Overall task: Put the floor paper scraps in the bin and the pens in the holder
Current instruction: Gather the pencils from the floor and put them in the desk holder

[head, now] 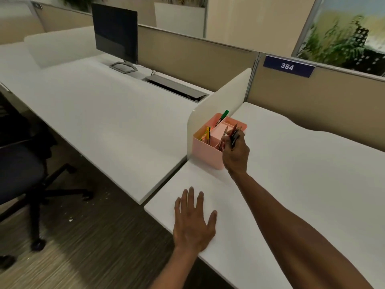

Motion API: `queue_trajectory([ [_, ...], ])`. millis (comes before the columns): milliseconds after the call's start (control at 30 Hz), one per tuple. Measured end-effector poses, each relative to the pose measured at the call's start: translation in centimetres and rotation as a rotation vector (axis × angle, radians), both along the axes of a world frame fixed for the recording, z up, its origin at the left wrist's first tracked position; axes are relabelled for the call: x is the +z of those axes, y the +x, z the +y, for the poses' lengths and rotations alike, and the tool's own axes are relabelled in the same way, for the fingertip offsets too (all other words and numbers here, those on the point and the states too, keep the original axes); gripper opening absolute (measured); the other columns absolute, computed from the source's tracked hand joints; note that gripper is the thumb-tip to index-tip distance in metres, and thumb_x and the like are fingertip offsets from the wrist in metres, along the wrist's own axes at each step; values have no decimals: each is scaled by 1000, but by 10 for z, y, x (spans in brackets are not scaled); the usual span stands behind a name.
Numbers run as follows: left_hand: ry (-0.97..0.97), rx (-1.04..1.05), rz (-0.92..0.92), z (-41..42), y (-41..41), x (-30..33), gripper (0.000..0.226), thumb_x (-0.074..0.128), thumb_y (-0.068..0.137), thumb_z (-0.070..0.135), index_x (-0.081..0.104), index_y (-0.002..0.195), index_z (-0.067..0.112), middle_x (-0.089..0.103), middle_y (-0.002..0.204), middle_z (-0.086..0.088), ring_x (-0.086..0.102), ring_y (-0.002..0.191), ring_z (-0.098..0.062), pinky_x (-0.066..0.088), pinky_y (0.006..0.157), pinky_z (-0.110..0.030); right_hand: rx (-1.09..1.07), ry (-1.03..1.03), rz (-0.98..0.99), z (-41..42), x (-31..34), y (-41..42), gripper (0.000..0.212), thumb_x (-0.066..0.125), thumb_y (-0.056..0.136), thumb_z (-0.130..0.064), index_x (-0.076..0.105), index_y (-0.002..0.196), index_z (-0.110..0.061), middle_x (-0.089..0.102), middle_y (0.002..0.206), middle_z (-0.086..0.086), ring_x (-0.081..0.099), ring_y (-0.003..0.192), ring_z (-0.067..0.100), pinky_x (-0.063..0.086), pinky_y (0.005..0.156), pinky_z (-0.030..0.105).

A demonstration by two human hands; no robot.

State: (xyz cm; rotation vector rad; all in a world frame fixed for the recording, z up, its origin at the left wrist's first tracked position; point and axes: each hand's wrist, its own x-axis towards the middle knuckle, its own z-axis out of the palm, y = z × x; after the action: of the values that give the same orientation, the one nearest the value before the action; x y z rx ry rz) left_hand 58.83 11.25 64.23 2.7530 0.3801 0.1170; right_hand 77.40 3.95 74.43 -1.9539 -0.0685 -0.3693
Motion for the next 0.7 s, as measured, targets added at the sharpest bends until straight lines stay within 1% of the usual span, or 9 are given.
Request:
queue_trajectory([
  [100, -8, -2, -5, 0, -1, -2, 79, 22, 94, 72, 24, 160, 30, 11, 173, -3, 5, 160, -25, 4, 130, -48, 2, -33, -64, 0, -6, -5, 28, 64, 99, -22, 60, 126, -15, 74, 116, 8, 69, 98, 20, 58, 86, 33],
  [167, 0, -7, -3, 1, 1, -1, 79, 22, 94, 72, 22, 161, 30, 9, 173, -3, 3, 160, -24, 4, 130, -48, 0, -25, -85, -1, -6, -5, 36, 68, 96, -20, 60, 130, -15, 75, 118, 8, 71, 103, 21, 52, 88, 22],
  [267, -4, 0, -9, 2, 1, -2, 79, 23, 94, 72, 24, 161, 30, 11, 173, -4, 5, 160, -24, 5, 129, -48, 7, -57, -126, 0, -5, -9, 41, 69, 95, -20, 61, 135, -12, 75, 118, 9, 72, 105, 23, 45, 83, 5],
  [300, -3, 4, -15, 2, 1, -2, 79, 24, 94, 72, 26, 160, 29, 14, 172, -4, 8, 160, -25, 7, 129, -49, 14, -65, -136, 0, -4, -13, 43, 69, 95, -20, 61, 136, -11, 75, 119, 10, 72, 106, 24, 45, 84, 4],
  [400, 6, 4, -7, 2, 0, -2, 78, 24, 94, 71, 25, 160, 29, 14, 172, -5, 7, 160, -25, 8, 129, -49, 34, -32, -170, -3, -2, -23, 45, 70, 95, -24, 61, 137, -10, 73, 126, 12, 71, 113, 23, 50, 94, 22],
  [500, 7, -3, 27, 4, 0, 1, 78, 23, 95, 71, 19, 161, 30, 7, 173, -3, 0, 160, -24, 2, 130, -47, 18, 1, -198, -14, 4, -35, 40, 64, 99, -24, 61, 137, -11, 72, 129, 10, 70, 117, 22, 56, 102, 35],
  [567, 6, -9, 48, 4, -1, 3, 77, 22, 96, 70, 16, 162, 30, 4, 173, -3, -2, 160, -24, 0, 130, -46, -9, -1, -216, -25, 9, -46, 36, 60, 101, -23, 62, 135, -10, 73, 127, 9, 70, 114, 18, 56, 102, 37],
  [633, 2, -19, 66, 4, -3, 3, 76, 20, 98, 69, 14, 162, 29, 2, 173, -3, -3, 160, -24, 0, 130, -46, -27, -37, -240, -38, 13, -60, 33, 56, 103, -22, 65, 132, -9, 73, 126, 8, 68, 110, 13, 58, 98, 39],
  [700, 18, -55, 92, 3, -8, 4, 74, 17, 100, 66, 10, 163, 27, -1, 173, -4, -6, 160, -25, -1, 130, -47, -3, -79, -233, -53, 17, -78, 32, 56, 103, -24, 65, 131, -10, 73, 127, 7, 69, 111, 16, 59, 96, 43],
])
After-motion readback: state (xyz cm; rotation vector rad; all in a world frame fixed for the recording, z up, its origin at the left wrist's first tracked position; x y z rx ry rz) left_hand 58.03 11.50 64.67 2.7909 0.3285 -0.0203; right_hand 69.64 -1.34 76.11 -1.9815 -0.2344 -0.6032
